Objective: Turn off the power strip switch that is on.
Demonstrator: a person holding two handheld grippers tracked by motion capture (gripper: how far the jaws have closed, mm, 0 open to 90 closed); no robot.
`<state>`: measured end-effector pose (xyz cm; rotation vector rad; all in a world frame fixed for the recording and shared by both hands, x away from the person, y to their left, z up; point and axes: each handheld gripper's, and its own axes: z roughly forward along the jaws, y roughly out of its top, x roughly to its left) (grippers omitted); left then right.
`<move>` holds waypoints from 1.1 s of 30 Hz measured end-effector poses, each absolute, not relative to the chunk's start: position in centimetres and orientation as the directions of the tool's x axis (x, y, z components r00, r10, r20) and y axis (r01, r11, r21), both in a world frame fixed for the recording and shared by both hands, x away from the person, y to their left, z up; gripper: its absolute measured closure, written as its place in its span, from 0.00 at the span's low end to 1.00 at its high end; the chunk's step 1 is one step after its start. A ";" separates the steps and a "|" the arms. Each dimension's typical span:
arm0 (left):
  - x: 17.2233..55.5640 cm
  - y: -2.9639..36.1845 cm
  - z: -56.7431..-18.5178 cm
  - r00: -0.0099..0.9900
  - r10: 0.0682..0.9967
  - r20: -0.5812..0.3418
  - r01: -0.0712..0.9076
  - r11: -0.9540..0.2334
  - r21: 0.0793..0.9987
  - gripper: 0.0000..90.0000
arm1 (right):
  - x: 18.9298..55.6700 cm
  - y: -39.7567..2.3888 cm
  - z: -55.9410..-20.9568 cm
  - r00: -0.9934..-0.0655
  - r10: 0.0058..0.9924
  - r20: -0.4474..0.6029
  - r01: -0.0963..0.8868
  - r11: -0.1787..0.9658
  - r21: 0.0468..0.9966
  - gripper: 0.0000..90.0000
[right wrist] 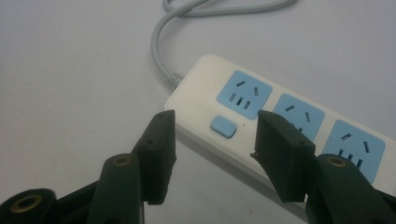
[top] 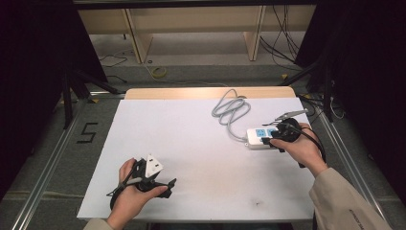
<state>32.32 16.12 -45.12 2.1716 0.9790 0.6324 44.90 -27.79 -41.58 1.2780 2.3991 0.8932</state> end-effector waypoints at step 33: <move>32.4 16.0 -45.3 0.606 0.783 0.141 0.477 -0.499 0.724 0.02 | 40.5 -26.8 -42.2 -0.668 0.740 0.080 0.578 0.448 0.682 0.44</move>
